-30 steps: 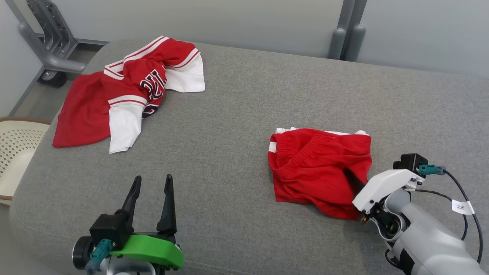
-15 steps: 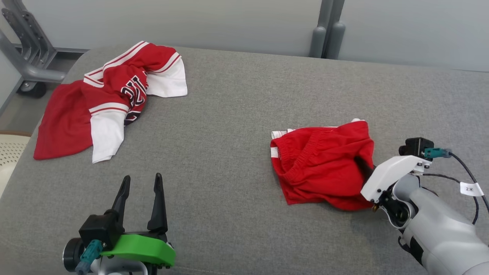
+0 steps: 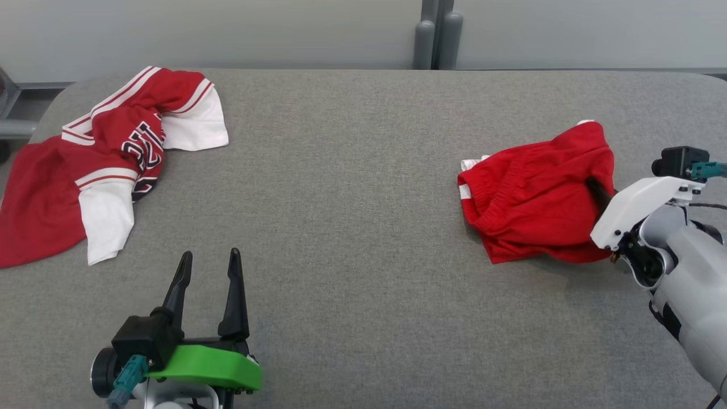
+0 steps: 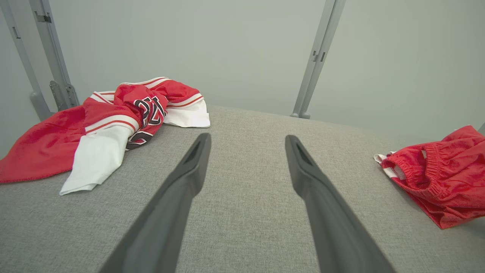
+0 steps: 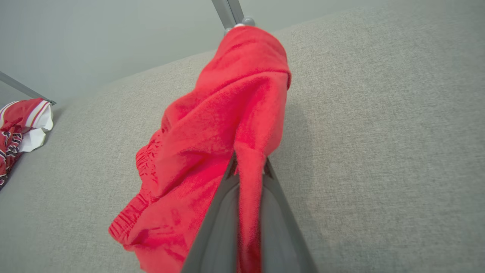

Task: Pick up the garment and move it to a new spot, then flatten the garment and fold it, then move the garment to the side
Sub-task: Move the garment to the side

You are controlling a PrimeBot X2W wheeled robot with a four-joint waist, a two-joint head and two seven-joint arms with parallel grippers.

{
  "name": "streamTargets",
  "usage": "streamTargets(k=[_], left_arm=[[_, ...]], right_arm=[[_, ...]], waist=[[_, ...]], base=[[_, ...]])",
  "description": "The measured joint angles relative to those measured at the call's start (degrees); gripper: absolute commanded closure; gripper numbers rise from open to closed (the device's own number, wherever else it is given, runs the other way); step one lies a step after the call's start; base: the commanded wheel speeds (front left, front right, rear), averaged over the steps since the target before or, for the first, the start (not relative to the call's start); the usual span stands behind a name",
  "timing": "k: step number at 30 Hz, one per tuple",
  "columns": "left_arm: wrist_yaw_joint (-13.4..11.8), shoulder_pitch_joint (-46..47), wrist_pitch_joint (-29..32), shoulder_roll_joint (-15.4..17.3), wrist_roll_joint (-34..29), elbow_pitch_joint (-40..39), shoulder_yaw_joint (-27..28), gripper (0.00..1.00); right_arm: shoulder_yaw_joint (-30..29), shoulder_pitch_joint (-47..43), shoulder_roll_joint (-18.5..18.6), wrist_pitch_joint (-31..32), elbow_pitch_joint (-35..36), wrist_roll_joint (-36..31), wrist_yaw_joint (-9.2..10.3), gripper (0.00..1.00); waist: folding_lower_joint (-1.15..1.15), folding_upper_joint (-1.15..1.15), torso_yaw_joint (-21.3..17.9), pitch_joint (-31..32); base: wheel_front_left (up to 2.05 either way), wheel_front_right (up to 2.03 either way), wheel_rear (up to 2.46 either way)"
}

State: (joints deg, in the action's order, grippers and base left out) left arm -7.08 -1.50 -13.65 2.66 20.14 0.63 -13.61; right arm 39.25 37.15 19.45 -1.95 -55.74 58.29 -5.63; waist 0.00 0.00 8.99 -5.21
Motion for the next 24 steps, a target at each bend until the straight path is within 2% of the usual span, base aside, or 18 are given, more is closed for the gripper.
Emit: streamTargets(k=[13, 24], left_arm=[[0.00, 2.19, 0.52, -0.01, -0.89, -3.47, -1.47, 0.00], [0.00, 6.39, 2.54, -0.02, -3.92, -5.24, -3.49, 0.00]], right_arm=[[-0.68, 8.99, 5.57, 1.59, -0.77, -1.97, 0.11, 1.00], [-2.30, 16.08, 9.82, 3.28, -3.08, -2.63, 1.32, 1.00]], waist=[[0.00, 0.00, -5.89, -5.14], [0.00, 0.00, -8.13, -10.97]], base=[[0.00, 0.00, 0.00], [0.00, 0.00, 0.00]])
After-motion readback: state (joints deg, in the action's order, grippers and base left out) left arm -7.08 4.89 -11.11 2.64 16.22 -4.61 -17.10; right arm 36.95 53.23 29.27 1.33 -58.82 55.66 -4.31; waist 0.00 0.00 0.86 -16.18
